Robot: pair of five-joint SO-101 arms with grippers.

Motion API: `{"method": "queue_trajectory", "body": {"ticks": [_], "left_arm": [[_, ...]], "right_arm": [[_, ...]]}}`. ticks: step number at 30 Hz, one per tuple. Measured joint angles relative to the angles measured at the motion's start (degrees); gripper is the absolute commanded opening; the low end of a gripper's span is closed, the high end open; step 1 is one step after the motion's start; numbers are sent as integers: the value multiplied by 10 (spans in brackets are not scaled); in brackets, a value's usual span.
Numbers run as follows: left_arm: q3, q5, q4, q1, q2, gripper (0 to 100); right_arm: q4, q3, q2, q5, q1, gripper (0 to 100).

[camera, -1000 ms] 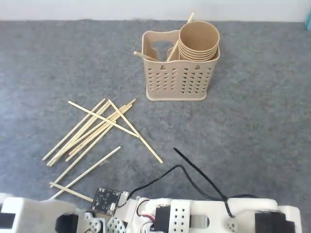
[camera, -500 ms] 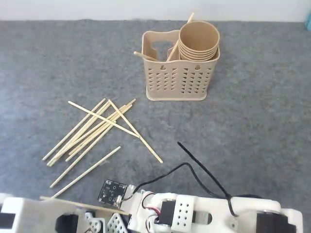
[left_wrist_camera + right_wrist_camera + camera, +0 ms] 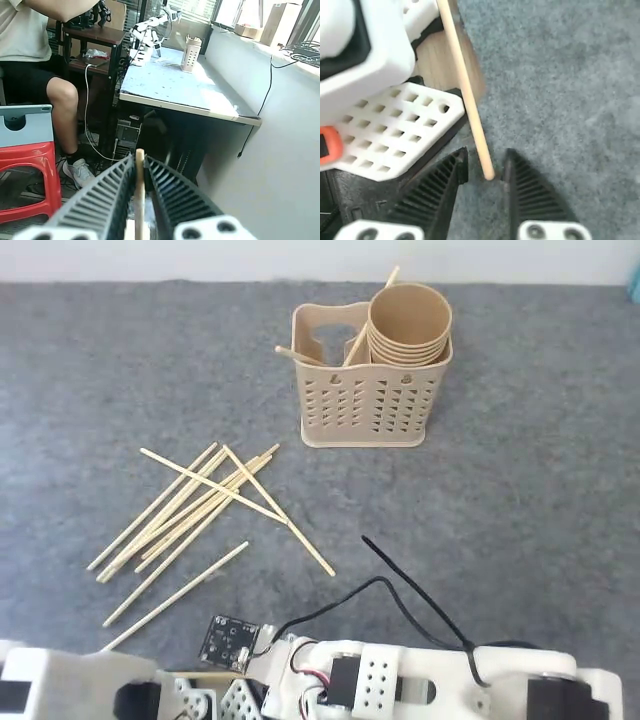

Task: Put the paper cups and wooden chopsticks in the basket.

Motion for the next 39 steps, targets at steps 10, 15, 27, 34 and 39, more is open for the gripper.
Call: {"method": "queue_trajectory", "body": {"ticks": [10, 15, 27, 34, 39], "left_arm": [[0, 0, 4, 0, 0, 11], [0, 0, 4, 0, 0, 11], [0, 1, 52, -2, 0, 11], [-59, 2, 189, 39, 0, 11], [-110, 1, 325, 94, 0, 11]], "right_arm": [[0, 0, 0, 47, 33, 8], [3, 0, 0, 47, 37, 8], [289, -100, -229, 47, 132, 8], [382, -129, -434, 106, 224, 8], [453, -204, -474, 135, 286, 8]]}}
